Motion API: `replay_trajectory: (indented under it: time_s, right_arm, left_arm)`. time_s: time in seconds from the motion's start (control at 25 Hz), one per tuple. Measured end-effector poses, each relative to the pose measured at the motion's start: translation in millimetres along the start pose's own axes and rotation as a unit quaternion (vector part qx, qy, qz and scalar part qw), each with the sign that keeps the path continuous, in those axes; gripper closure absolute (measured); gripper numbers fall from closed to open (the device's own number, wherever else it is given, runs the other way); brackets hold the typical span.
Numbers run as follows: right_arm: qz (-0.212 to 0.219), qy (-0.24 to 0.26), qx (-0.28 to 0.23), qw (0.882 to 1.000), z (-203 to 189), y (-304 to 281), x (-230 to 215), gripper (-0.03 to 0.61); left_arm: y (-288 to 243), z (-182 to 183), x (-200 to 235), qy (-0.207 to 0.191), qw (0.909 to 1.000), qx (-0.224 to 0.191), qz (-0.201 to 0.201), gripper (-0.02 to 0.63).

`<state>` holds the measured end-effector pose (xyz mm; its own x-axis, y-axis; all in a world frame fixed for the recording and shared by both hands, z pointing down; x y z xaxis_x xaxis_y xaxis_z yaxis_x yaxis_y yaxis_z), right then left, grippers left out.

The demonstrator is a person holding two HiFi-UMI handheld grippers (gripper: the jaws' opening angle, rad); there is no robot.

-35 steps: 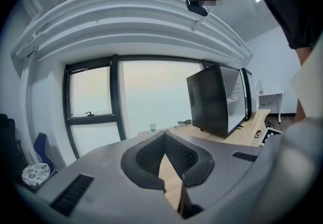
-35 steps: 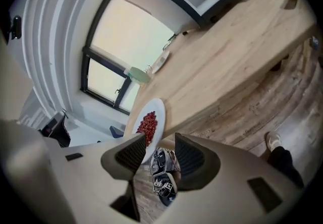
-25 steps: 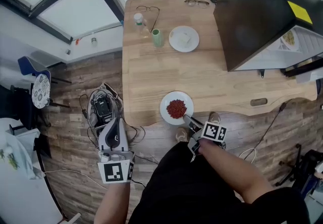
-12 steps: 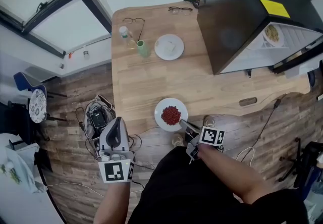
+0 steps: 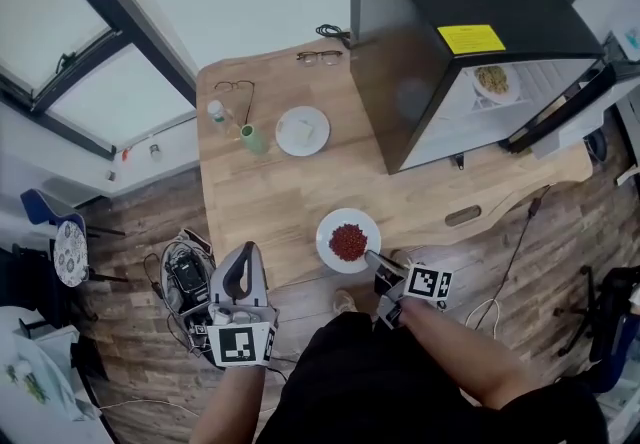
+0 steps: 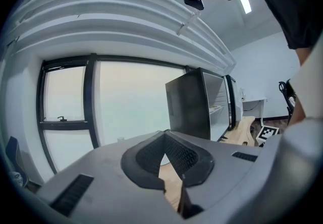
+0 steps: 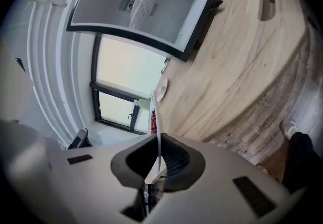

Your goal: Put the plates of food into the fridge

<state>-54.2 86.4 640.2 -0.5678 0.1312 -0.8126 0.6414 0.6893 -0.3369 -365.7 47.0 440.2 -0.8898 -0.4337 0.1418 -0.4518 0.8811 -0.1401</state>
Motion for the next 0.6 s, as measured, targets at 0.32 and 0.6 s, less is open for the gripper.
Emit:
replay_trajectory:
  time_s: [0.32, 0.6]
  right_arm:
    - [-0.024, -0.008, -0.054, 0.998, 43.6, 41.2, -16.3, 0.546]
    - [-0.038, -0.015, -0.087, 0.995, 80.3, 78.4, -35.0, 0.546]
  left_arm:
    - [-40.4, 15.9, -31.3, -0.006, 0.9990, -0.015, -0.042, 0.609]
    - [-73.2, 25.7, -64.1, -0.009, 0.9977, -0.020, -0.065, 0.609]
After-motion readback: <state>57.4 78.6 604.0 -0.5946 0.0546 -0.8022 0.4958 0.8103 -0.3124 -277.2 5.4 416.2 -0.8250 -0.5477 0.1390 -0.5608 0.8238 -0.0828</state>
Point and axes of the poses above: the fingertips, and each gripper's own axes: y backward along the fingers, x to its left, z out of its top, the point moved 10 cm from there along y, backward along the fingers, and after that the axes turned 15 degrees about y, right-handed, at the moved point
